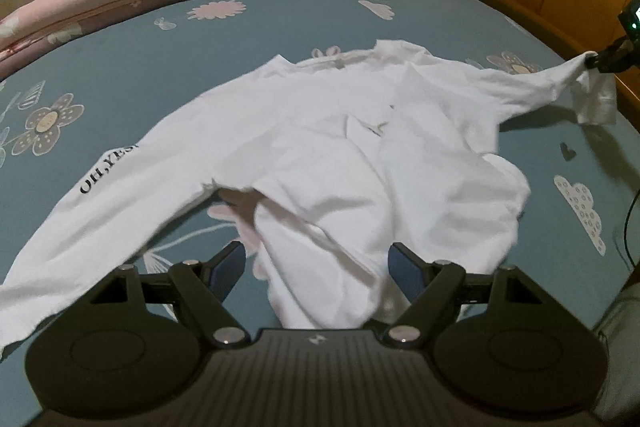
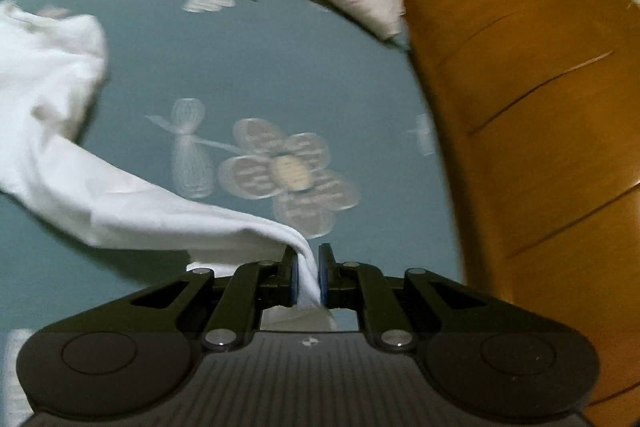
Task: Fold clothes
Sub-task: 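Stretch the sleeve flat with the right gripper, then open it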
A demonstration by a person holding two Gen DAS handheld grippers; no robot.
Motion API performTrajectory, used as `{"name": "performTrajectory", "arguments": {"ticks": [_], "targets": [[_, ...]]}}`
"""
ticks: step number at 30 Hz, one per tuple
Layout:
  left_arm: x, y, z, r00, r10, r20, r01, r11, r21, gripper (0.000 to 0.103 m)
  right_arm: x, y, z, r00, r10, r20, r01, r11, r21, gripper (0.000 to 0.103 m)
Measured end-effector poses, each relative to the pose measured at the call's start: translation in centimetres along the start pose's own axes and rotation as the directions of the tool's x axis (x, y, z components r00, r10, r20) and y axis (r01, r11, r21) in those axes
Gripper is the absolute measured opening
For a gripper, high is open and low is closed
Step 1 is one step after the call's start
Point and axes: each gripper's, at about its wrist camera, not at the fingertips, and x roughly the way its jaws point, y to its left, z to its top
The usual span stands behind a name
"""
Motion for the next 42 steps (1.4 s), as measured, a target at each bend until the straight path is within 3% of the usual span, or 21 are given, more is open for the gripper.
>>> {"name": "performTrajectory", "arguments": {"ticks": [3, 10, 14, 16, 18, 20, 23, 26, 30, 32, 33, 38, 42], "targets": [[0.1, 0.4, 0.6, 1.0, -0.001, 0.008, 0.001, 1.0, -0.018, 0.079, 1.4, -1.4, 0.4, 0.998, -0.057, -0.016, 0.057, 0.998, -0.003, 0.01], [0.8, -2.1, 3.8, 0.992, -0.118, 0.038, 0.119, 0.993, -0.011, 0.079, 4.6, -4.1, 0.6, 0.988, -0.144, -0.062, 0.145, 0.989, 0.015, 0.01], [1.2, -3.5, 5.6, 0.981, -0.185, 0.054, 0.186, 0.983, -0.005, 0.08, 7.6, -3.0, -0.8, 0.984, -0.092, -0.156, 0.09, 0.996, -0.019, 0.012], [2.0, -4.7, 6.6, 0.973, -0.223, 0.056, 0.223, 0.975, 0.004, 0.08, 9.0, -2.3, -1.8, 0.972, -0.062, -0.228, 0.05, 0.997, -0.06, 0.019], [3.2, -6.3, 7.6, 0.963, -0.266, 0.05, 0.266, 0.964, 0.017, 0.08, 9.3, -2.3, -2.4, 0.967, -0.061, -0.248, 0.042, 0.996, -0.079, 0.023], [4.5, -8.0, 8.7, 0.95, -0.308, 0.044, 0.307, 0.951, 0.03, 0.081, 9.0, -3.1, -2.6, 0.961, -0.006, -0.276, -0.01, 0.998, -0.057, 0.026], [7.3, -10.2, 9.5, 0.937, -0.35, 0.019, 0.349, 0.937, 0.025, 0.081, 6.6, -4.1, -2.3, 0.974, 0.052, -0.22, -0.061, 0.998, -0.035, 0.027], [10.4, -11.8, 9.0, 0.936, -0.351, -0.016, 0.351, 0.936, -0.01, 0.081, 3.4, -4.8, -1.4, 0.979, 0.18, -0.099, -0.18, 0.984, 0.004, 0.027], [13.9, -12.8, 7.7, 0.945, -0.316, -0.08, 0.311, 0.948, -0.071, 0.08, 2.4, -3.5, 1.6, 0.942, 0.332, 0.043, -0.334, 0.939, 0.076, 0.026], [14.8, -13.0, 7.0, 0.953, -0.287, -0.098, 0.279, 0.957, -0.083, 0.08, 3.2, -1.5, 3.5, 0.913, 0.4, 0.084, -0.406, 0.91, 0.082, 0.02], [14.9, -12.9, 6.8, 0.955, -0.278, -0.098, 0.27, 0.959, -0.087, 0.08, 3.8, -0.1, 4.4, 0.898, 0.429, 0.096, -0.436, 0.897, 0.073, 0.011], [15.1, -12.6, 6.1, 0.955, -0.283, -0.086, 0.272, 0.955, -0.115, 0.081, 7.3, 7.1, 7.5, 0.839, 0.536, 0.096, -0.541, 0.841, 0.029, 0.009], [15.1, -12.9, 5.8, 0.957, -0.281, -0.077, 0.275, 0.958, -0.083, 0.085, 8.8, 10.4, 7.2, 0.806, 0.59, 0.051, -0.591, 0.807, 0.004, 0.008]]}}
